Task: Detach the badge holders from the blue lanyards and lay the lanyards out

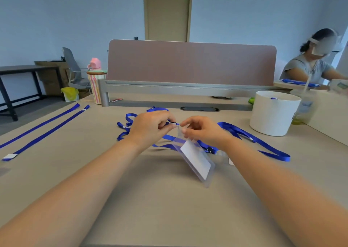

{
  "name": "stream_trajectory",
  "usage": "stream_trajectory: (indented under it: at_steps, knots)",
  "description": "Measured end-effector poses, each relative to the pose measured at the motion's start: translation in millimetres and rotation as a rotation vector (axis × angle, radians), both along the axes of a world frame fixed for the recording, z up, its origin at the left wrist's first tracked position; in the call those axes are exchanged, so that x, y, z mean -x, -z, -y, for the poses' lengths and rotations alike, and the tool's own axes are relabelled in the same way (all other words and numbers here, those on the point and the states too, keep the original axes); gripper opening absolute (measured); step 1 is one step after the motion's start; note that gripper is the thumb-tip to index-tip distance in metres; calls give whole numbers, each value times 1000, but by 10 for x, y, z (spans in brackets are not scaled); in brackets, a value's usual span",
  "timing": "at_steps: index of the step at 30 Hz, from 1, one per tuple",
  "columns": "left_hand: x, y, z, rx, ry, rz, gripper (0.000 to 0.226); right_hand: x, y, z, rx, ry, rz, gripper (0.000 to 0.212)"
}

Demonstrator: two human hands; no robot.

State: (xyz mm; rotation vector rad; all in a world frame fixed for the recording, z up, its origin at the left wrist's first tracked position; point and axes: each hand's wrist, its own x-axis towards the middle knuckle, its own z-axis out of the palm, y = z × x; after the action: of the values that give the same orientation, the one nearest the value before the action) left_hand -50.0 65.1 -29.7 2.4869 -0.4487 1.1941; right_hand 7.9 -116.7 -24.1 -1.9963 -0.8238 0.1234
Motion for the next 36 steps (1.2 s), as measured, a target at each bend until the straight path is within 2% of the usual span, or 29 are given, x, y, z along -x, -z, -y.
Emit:
stream_trajectory:
  at_steps: [2, 4, 8, 11, 13, 16, 21, 22, 24, 25, 27, 30, 36]
  knots:
    - [-7, 99, -23, 157, -8, -42, 20, 5, 11, -32, -61, -30, -59, 13]
    - [-1, 190, -54, 367, 27, -142, 7, 3, 88, -66, -87, -30, -100, 11]
    - [54, 170, -10, 708, 270, -480, 21, -19, 214, -95, -132, -29, -163, 17]
    - [95, 144, 65, 648, 241, -633, 54, -17, 229, -59, -166, -16, -160, 15]
    - [123, 127, 112, 576, 180, -604, 61, -3, 238, -38, -170, -7, -148, 14]
    - [139, 103, 144, 592, 198, -556, 64, 4, 235, -29, -210, 26, -114, 11]
    - [149, 75, 153, 665, 218, -540, 56, 35, 199, -52, -307, 18, -187, 6]
    - [148, 70, 148, 657, 208, -539, 53, 46, 196, -51, -282, 16, -140, 11]
    - [148, 52, 132, 639, 202, -570, 49, 59, 176, -30, -141, -26, 20, 41]
    - [153, 40, 120, 631, 207, -597, 47, 76, 163, -20, -79, -77, 38, 53]
    - [163, 16, 81, 609, 226, -643, 46, 76, 162, -2, -47, -223, -85, 63]
    - [158, -15, 8, 615, 259, -669, 45, 75, 192, 15, -33, -360, -330, 58]
    - [123, -13, -57, 526, 186, -744, 39, 90, 225, -15, -9, -401, -314, 41]
